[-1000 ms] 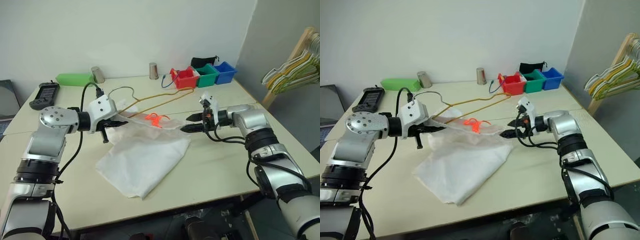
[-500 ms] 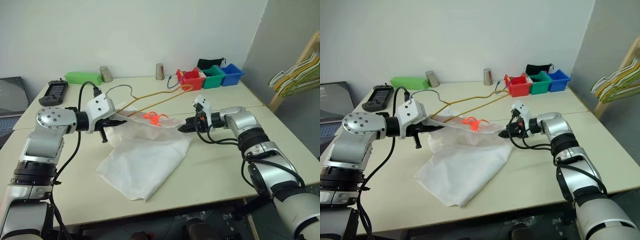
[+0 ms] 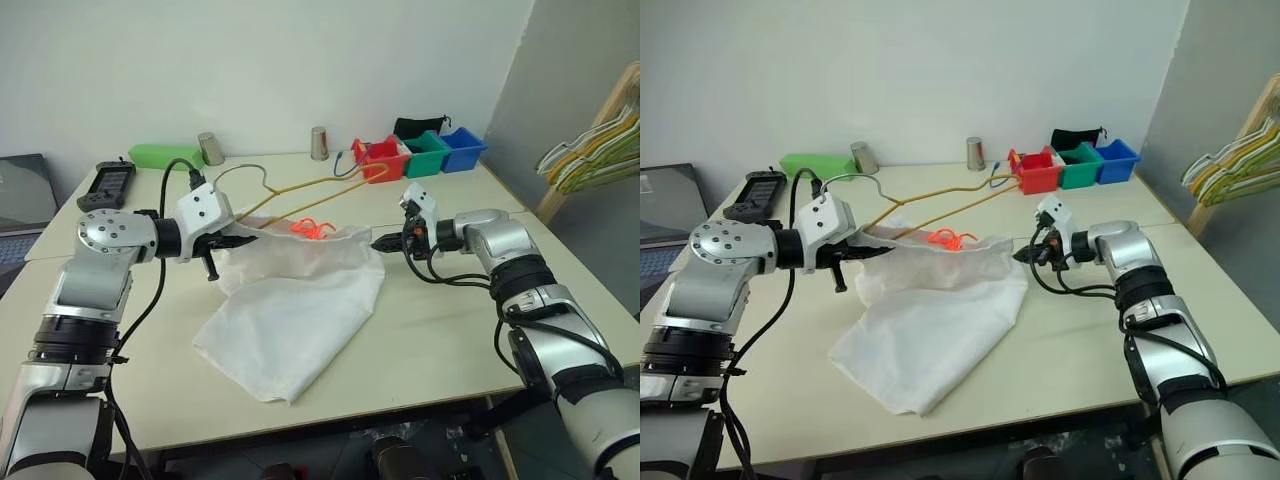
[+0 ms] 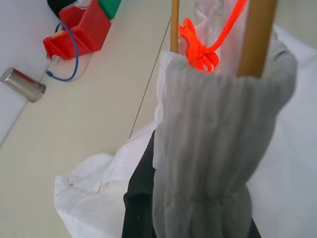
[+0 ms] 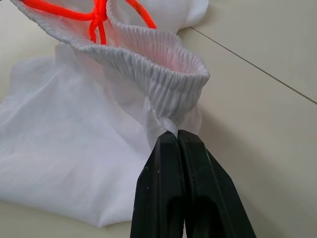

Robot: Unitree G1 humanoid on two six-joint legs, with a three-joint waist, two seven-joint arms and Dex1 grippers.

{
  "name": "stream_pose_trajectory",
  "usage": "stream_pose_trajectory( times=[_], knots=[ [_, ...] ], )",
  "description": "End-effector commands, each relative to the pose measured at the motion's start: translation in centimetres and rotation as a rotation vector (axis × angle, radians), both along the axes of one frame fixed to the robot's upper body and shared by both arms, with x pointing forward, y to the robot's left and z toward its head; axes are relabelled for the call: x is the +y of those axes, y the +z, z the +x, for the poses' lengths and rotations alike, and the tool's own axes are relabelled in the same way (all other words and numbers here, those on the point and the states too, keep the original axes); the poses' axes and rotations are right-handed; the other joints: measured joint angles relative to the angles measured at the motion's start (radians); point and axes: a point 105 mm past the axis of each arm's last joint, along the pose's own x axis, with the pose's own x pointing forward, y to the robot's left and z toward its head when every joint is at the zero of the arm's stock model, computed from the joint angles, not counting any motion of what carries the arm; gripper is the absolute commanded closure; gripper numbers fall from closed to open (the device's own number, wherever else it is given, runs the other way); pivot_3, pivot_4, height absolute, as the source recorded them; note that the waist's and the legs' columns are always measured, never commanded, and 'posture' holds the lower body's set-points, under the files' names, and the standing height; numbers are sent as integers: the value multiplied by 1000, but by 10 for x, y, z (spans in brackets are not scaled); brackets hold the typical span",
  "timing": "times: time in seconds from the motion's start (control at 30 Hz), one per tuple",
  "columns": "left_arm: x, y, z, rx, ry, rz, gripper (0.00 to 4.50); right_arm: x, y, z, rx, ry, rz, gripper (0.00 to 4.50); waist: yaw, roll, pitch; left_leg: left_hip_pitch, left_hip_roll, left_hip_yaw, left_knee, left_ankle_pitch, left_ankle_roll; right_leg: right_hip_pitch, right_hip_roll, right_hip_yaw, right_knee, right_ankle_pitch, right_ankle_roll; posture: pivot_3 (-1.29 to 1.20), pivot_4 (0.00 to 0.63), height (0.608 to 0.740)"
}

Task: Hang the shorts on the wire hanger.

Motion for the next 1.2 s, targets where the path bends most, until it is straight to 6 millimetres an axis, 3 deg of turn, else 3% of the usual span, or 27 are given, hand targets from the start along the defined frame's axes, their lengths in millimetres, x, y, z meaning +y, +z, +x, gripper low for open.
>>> stream_pose_trajectory(
  times=[0.03, 0.27, 0.57, 0.8, 0.9, 1.0, 1.13, 1.2],
  knots=[
    [-3, 17, 4, -70, -9, -3, 4500, 1, 21, -3, -52, 18, 43, 4461, 0, 0, 0, 0, 0, 0, 0, 0, 0, 0, 0, 0, 0, 0, 0, -74, 0, 740],
    [-3, 13, 4, -53, -17, -2, 4500, -8, 20, -2, -72, -8, -2, 4461, 0, 0, 0, 0, 0, 0, 0, 0, 0, 0, 0, 0, 0, 0, 0, -78, 0, 740],
    [13, -14, -19, 130, -33, 61, 4500, -47, 35, -9, -155, -38, -103, 4461, 1, 0, 0, 0, 0, 0, 0, 0, 0, 0, 0, 0, -1, 0, 0, -83, 0, 740],
    [12, -4, -6, 76, -13, 31, 4500, -38, 28, -21, -136, 4, -89, 4461, 0, 0, 0, 2, 0, 0, 0, 0, 0, 2, 2, 0, -1, 0, 0, -86, 0, 740],
    [11, -2, -5, 72, -17, 30, 4500, -32, 26, -28, -121, 43, -72, 4012, 0, 0, 0, 2, 0, 0, 0, 0, 0, 3, 2, 0, -1, 0, 0, -93, 0, 740],
    [11, 0, -5, 68, -20, 32, 4500, -28, 16, -31, -148, 62, -108, 3155, 0, 0, 0, 2, 0, 0, 0, 0, 0, 3, 2, 0, -1, 0, 0, -90, 0, 740],
    [10, 0, -5, 63, -24, 35, 4500, -5, 13, -29, -143, 59, -77, 2167, 0, 0, 0, 2, 0, 0, 0, 0, 0, 3, 3, -1, -1, 0, 0, -88, 0, 740],
    [9, 1, -5, 61, -29, 36, 4500, 6, 14, -30, -137, 85, -61, 2167, -1, 0, 0, 3, 1, 0, 0, 0, 0, 3, 3, -1, -1, 0, 0, -87, 0, 740]
  ],
)
